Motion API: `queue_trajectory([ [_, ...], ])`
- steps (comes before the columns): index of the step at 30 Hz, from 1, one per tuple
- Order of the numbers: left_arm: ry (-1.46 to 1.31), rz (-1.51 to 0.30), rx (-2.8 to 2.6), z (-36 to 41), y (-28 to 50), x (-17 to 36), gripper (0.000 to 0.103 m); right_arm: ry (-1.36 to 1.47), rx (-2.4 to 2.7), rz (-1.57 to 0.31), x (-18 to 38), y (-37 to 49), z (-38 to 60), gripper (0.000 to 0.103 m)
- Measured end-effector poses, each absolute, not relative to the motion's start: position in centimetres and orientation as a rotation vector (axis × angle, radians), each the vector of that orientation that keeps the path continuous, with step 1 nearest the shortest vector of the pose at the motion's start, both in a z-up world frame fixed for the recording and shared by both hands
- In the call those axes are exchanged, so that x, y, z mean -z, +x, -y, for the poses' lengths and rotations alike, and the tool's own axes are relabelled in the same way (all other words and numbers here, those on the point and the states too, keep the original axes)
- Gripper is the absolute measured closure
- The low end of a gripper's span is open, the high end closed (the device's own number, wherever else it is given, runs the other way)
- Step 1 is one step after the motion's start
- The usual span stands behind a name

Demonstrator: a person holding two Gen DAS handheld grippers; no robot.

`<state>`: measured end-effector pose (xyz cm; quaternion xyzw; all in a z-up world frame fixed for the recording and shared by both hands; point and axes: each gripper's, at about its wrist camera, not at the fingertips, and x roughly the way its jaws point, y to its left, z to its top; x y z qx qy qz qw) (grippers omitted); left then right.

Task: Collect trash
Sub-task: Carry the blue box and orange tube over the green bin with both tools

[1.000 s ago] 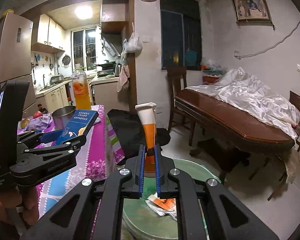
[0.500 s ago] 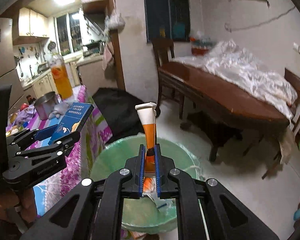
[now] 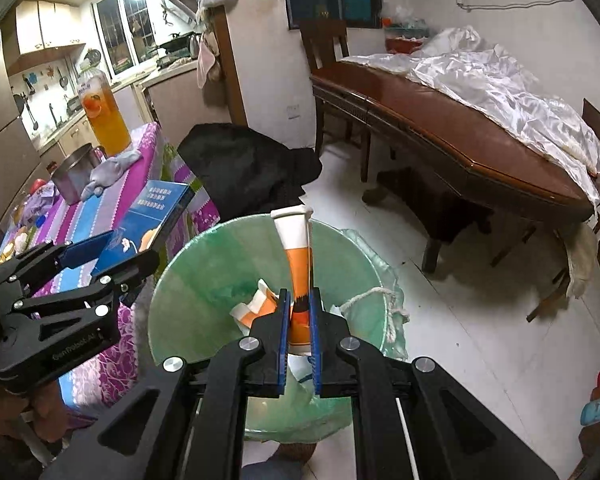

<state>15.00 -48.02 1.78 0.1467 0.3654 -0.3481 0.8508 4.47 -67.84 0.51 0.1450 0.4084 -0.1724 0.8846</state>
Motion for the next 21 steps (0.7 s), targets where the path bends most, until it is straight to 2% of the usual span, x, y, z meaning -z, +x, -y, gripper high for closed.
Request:
queue_trajectory([
  [12,0.292,-0.928,0.723,48.5,17.5,0.4,0.049,0.296,0.36,-0.877,0.0,5.0,68.1,0.093],
  [21,0.286,-0.942,0.72,48.6,17.7,0.4,0.049,0.299,0.355,-0.883,0.5,5.2,68.1,0.093],
])
